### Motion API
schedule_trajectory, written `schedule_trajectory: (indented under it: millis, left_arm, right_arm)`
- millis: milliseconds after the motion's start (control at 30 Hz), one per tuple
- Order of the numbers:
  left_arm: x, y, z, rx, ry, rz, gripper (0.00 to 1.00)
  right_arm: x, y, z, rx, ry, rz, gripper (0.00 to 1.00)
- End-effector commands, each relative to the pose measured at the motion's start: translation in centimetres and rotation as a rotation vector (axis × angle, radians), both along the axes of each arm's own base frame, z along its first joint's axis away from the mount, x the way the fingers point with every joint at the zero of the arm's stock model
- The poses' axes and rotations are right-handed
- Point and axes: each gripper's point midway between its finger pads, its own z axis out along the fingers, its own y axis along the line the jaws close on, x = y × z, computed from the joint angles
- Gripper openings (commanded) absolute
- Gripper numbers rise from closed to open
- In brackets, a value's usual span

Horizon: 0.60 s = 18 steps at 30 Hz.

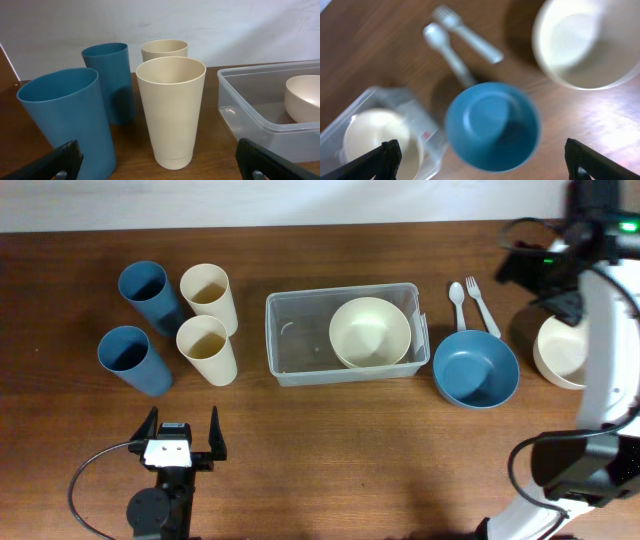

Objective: Pack container
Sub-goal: 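Move the right gripper right to the back cream bowl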

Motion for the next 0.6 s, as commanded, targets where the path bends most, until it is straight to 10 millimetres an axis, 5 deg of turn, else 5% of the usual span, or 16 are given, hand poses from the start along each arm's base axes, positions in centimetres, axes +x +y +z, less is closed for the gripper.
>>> schedule_trajectory:
  millis: [0,100,267,400,567]
  left_arm:
    - [0.0,-0.1,-0.1,0.015,-0.002,-0.009,1.00]
    - [0.0,-0.1,-0.1,0.015,-0.002,-0.009,1.00]
    - [0.0,-0.1,-0.1,0.015,-0.002,-0.009,1.00]
    - [0.0,-0.1,-0.1,0.015,-0.002,-0.009,1.00]
    - [0.0,-0.1,-0.1,0.015,-0.002,-0.009,1.00]
  right_arm:
    - [-2.0,-5.2,-0.2,0.004,0.008,-0.225,0.99]
    - [-4.7,-9.3,-1.8,0.061,0.041,-0.481,0.99]
    - [-7.7,-12.7,-6.5,0.117,0.118,-0.700,0.99]
    - [-8.4,-13.9,-10.4,0.169,0.122,-0.745,0.99]
    - [-8.6,-14.8,-12.1,0.194,0.102,-0.777,0.99]
